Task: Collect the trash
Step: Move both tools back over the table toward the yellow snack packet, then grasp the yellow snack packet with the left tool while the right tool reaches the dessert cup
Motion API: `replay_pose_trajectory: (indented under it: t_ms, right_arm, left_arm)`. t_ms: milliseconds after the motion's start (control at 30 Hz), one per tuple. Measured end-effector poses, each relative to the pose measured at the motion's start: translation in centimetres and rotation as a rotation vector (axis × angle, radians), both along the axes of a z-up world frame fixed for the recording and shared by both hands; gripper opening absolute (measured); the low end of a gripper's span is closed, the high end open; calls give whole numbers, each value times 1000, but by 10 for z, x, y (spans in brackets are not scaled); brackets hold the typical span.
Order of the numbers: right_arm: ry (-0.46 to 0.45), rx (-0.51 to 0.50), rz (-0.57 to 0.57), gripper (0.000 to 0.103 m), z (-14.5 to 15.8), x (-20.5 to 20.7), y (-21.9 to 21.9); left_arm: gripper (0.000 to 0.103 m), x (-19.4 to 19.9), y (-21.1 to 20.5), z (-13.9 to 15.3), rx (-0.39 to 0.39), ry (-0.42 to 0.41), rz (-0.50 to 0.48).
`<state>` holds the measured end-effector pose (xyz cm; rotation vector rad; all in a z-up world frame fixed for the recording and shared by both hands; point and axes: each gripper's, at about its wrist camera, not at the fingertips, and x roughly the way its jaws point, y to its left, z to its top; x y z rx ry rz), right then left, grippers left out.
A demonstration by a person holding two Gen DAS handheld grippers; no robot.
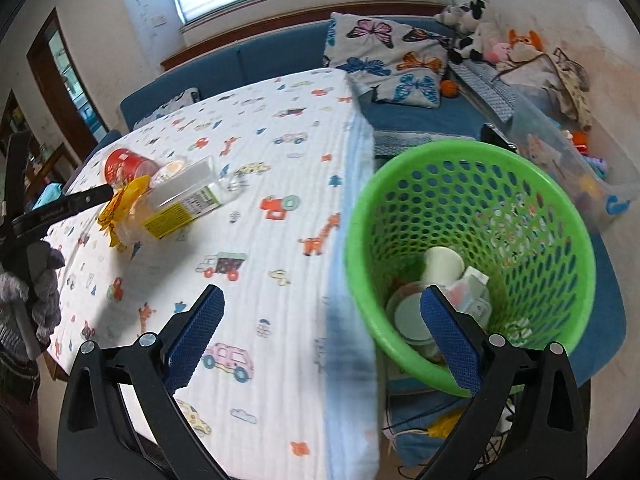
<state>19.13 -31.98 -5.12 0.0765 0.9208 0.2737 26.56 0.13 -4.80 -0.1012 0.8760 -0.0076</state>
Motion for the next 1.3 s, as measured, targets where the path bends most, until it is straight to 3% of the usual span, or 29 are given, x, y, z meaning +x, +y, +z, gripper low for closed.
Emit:
replay_pose_trajectory:
  t_ms: [167, 400, 867, 1033, 1300]
  right_arm:
    - [2, -6, 29, 98, 0, 2, 12]
    - [11, -12, 53, 98, -3, 6, 24]
    - [15, -31, 114, 98, -5, 16, 47]
    - [17, -52, 146, 98, -6, 22, 55]
    - [26, -50, 207, 98, -4, 40, 73]
  left_arm:
    - [93, 13, 14, -10, -40, 38, 38]
    - [93, 33, 37, -27, -155, 103, 91]
    - [93, 50, 39, -46, -221, 156, 95]
    - [73, 50, 42, -50, -259, 169, 86]
    - [60, 40, 46, -46, -286, 152, 74]
